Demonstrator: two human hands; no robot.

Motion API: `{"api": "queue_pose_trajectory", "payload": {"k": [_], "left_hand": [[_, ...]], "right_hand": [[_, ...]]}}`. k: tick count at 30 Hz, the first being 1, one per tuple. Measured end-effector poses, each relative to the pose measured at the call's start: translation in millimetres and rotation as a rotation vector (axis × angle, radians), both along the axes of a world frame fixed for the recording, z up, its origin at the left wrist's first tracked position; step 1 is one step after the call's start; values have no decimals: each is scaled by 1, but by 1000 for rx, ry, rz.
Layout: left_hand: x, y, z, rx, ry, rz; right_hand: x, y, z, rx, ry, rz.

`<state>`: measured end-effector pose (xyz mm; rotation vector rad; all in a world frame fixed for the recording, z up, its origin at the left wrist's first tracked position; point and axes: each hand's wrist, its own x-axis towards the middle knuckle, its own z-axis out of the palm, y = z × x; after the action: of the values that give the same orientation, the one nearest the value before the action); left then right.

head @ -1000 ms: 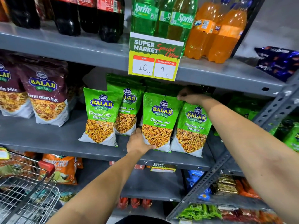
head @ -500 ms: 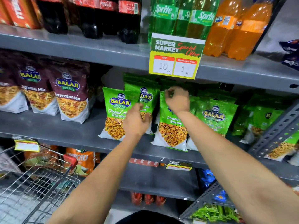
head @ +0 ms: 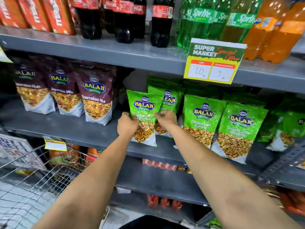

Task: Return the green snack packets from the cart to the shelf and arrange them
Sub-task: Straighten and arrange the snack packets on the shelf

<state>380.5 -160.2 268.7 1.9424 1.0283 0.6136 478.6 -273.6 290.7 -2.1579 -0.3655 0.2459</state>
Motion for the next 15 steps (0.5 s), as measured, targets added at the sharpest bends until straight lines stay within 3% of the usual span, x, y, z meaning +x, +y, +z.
{"api": "queue_pose_trajectory", "payload": {"k": [15], "left_hand": [[-9, -30, -4, 49, -131, -102]], "right_hand": [[-17, -40, -5, 120, -50, -140]]}}
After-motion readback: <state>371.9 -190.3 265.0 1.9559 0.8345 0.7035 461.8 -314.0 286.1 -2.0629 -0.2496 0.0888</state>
